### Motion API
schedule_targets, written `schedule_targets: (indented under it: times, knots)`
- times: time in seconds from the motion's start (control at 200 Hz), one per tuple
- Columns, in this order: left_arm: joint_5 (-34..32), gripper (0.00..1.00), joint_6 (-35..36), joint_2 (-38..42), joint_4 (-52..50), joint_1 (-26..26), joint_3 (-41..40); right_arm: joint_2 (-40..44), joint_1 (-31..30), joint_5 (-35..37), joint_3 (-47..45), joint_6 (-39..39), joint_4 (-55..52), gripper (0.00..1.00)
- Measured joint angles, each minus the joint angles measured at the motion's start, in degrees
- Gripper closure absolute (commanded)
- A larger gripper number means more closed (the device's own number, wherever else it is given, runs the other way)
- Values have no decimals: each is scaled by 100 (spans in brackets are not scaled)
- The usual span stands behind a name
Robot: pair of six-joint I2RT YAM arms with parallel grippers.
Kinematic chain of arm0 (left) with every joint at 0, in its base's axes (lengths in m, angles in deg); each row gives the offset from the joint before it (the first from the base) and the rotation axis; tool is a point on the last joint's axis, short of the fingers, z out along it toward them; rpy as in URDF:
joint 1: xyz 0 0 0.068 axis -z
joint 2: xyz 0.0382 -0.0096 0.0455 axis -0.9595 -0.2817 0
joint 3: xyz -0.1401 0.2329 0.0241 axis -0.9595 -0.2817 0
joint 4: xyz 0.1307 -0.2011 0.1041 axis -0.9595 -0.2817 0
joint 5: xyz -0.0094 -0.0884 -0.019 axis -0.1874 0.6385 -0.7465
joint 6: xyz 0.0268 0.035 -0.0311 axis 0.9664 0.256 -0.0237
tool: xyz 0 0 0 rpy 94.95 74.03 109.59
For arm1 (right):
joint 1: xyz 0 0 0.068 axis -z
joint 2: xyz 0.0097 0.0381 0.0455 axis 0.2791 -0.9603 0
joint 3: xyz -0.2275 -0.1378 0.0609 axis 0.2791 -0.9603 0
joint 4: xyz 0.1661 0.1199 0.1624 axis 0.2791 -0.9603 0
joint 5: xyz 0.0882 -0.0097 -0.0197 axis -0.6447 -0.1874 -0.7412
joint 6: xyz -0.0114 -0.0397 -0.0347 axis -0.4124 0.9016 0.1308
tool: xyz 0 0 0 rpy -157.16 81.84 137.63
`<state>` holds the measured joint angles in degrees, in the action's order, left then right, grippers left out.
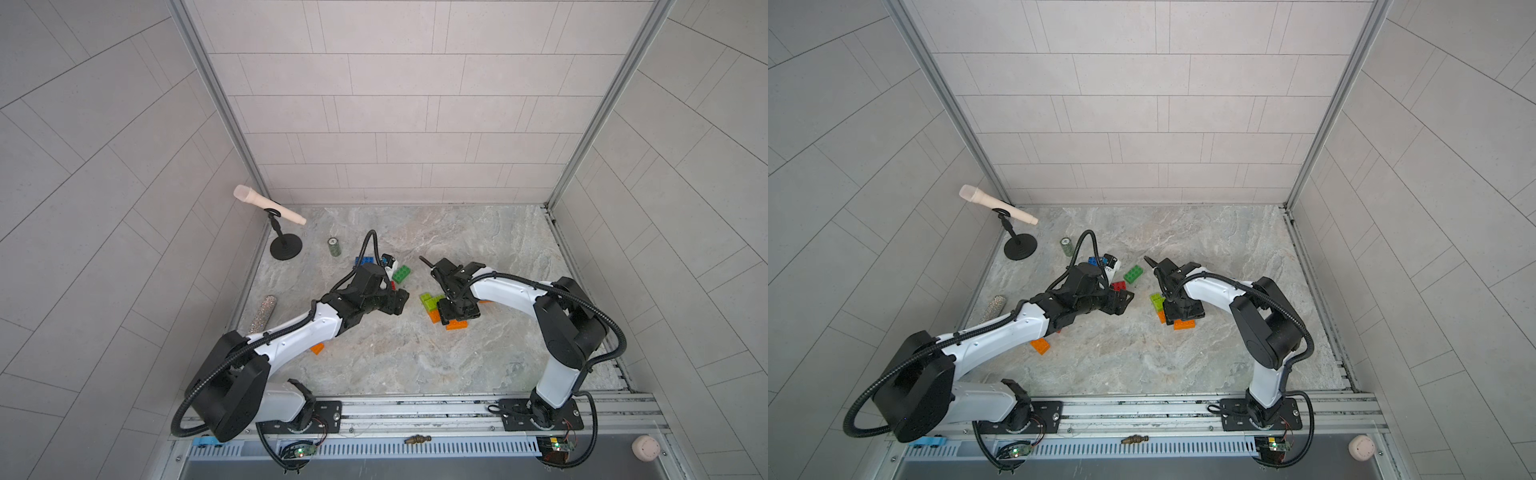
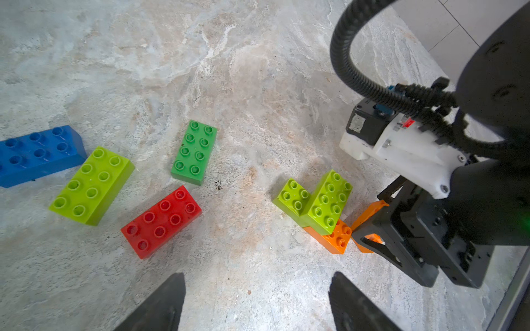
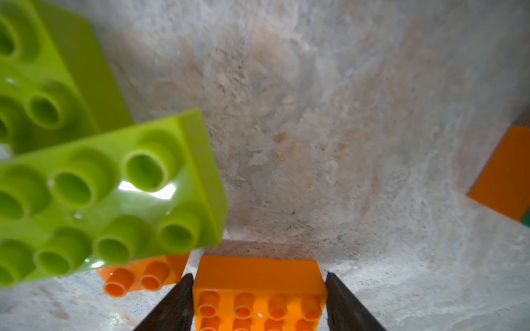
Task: Assemble a rectangle with lego
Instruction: Pick up the lego brick from the center of the board, then assemble the lego brick with the lego brick.
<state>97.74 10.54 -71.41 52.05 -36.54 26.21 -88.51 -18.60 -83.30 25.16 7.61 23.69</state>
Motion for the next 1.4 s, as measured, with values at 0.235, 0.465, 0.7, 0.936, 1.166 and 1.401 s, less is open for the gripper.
schedule_targets:
  times: [0.235, 0.465, 0.7, 0.936, 1.166, 1.401]
  knots:
    - [0, 16, 31, -2, -2, 0, 0, -4, -2, -13, -52, 57, 17, 41]
    - [-216, 17, -22, 35, -74, 0, -9, 304, -37, -13, 7, 286, -352, 56]
    - [-280, 17, -146, 153, 262, 0, -387, 505, -299, -216, 450, 538, -671, 62]
    - [-275, 17, -181, 118, 468, 0, -404, -122, -306, -385, 1115, 715, -654, 66]
    - [-256, 17, -181, 116, 525, 0, -404, -542, -264, -402, 1425, 907, -715, 68]
    - [-223, 17, -173, 52, 568, 0, -404, -763, -181, -372, 1633, 1139, -787, 72]
